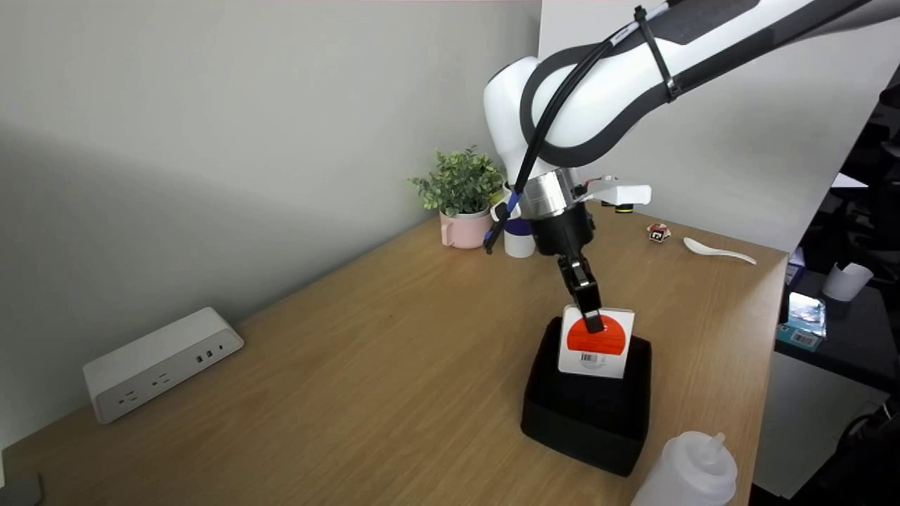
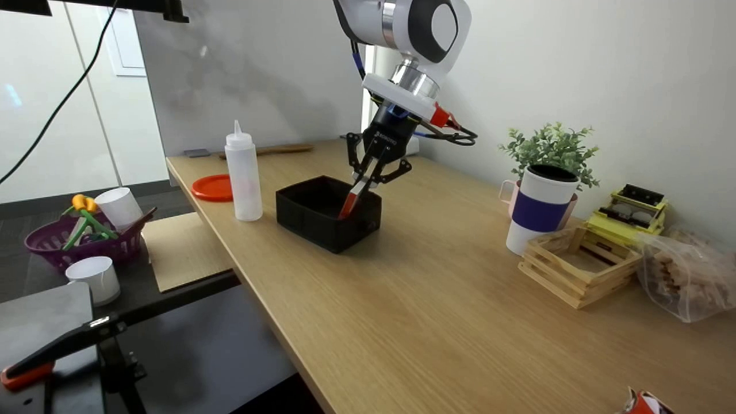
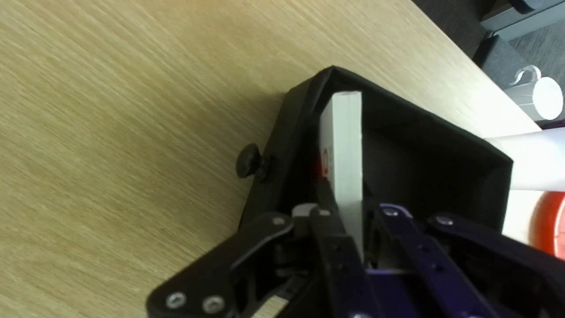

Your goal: Remove the white and orange book from the black box and put it on the table

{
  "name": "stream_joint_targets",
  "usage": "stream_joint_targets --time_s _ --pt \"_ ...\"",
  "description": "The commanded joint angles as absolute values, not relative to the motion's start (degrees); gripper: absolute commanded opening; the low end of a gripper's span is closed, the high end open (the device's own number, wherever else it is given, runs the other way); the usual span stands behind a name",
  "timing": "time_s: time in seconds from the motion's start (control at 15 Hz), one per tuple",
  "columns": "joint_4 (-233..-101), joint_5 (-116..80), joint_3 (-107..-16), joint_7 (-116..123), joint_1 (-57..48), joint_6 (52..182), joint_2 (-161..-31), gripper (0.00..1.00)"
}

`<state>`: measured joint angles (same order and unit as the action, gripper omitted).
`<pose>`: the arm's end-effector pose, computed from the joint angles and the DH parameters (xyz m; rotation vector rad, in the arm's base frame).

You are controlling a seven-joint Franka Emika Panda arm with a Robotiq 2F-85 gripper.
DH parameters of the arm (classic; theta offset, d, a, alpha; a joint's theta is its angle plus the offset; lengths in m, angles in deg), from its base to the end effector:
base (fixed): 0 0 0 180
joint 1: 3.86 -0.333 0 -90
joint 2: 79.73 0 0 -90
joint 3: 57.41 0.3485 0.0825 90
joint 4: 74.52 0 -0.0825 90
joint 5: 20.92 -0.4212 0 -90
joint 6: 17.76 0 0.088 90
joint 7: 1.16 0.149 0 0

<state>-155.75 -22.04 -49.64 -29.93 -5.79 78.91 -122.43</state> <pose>0.6948 0.1087 0.1978 -2.7264 -0.9200 0.6506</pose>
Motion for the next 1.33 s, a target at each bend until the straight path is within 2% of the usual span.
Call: stream_joint_targets --time_s 0.0,0.6,1.27 --pt "-156.4 -23.4 -48.6 -28.2 -5.5 77.2 -121.2 0.04" --pt "-160.8 -24.7 -47.6 -23.6 -6.8 79.3 -117.0 0.04" --pt "-169.9 -22.3 -48.8 -14.7 -9.6 83.2 -105.2 0.04"
